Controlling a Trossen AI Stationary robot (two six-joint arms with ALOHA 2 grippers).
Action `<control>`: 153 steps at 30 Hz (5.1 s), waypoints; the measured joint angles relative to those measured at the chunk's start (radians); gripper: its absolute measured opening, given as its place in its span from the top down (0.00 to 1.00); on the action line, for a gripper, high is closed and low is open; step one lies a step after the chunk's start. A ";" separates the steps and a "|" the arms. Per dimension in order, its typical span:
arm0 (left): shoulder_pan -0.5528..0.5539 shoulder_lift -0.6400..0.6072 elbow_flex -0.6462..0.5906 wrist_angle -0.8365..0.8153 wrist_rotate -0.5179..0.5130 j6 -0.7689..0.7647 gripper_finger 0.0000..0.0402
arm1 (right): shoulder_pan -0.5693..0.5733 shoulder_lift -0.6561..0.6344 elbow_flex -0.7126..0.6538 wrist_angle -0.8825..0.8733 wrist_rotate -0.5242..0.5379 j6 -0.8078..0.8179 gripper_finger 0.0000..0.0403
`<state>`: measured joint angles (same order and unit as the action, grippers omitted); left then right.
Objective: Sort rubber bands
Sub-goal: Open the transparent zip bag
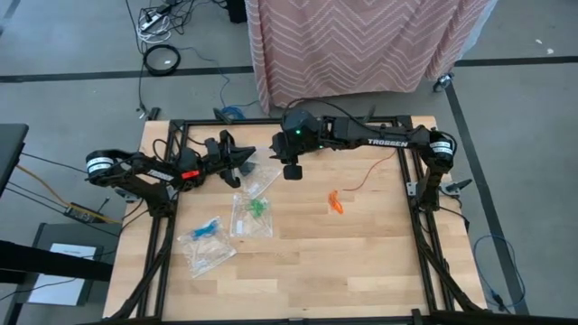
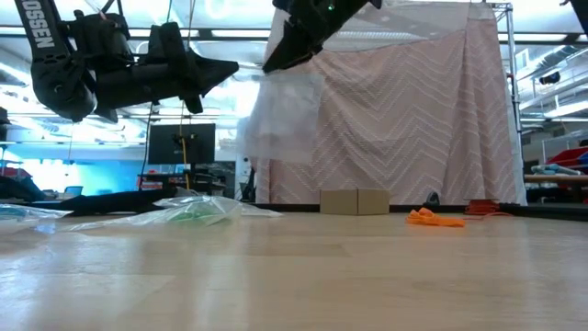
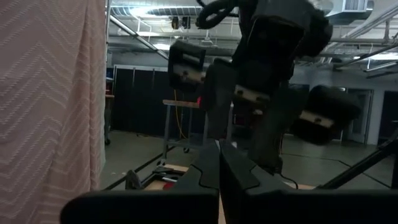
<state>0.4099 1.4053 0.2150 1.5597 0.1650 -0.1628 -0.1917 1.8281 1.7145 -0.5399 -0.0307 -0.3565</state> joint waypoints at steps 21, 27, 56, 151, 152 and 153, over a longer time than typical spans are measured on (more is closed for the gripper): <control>0.000 0.000 0.000 -0.024 -0.018 0.027 1.00 | 0.037 -0.015 -0.002 -0.047 0.137 -0.021 0.72; 0.000 0.000 0.000 -0.029 -0.033 0.028 1.00 | 0.066 -0.057 -0.002 -0.004 0.220 -0.033 0.72; -0.013 0.000 0.000 -0.017 -0.042 0.028 1.00 | 0.057 -0.052 -0.077 0.099 0.184 -0.010 0.72; -0.014 0.000 0.000 -0.012 -0.009 0.021 1.00 | -0.018 -0.030 -0.101 0.127 0.087 0.023 0.72; -0.014 0.000 0.000 -0.008 -0.008 0.019 1.00 | -0.020 -0.030 -0.101 0.127 0.087 0.023 0.72; -0.014 0.000 0.000 -0.006 -0.004 0.015 1.00 | -0.021 -0.030 -0.101 0.127 0.088 0.023 0.72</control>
<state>0.3956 1.4055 0.2150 1.5541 0.1611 -0.1480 -0.2128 1.7985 1.6138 -0.4126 0.0569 -0.3336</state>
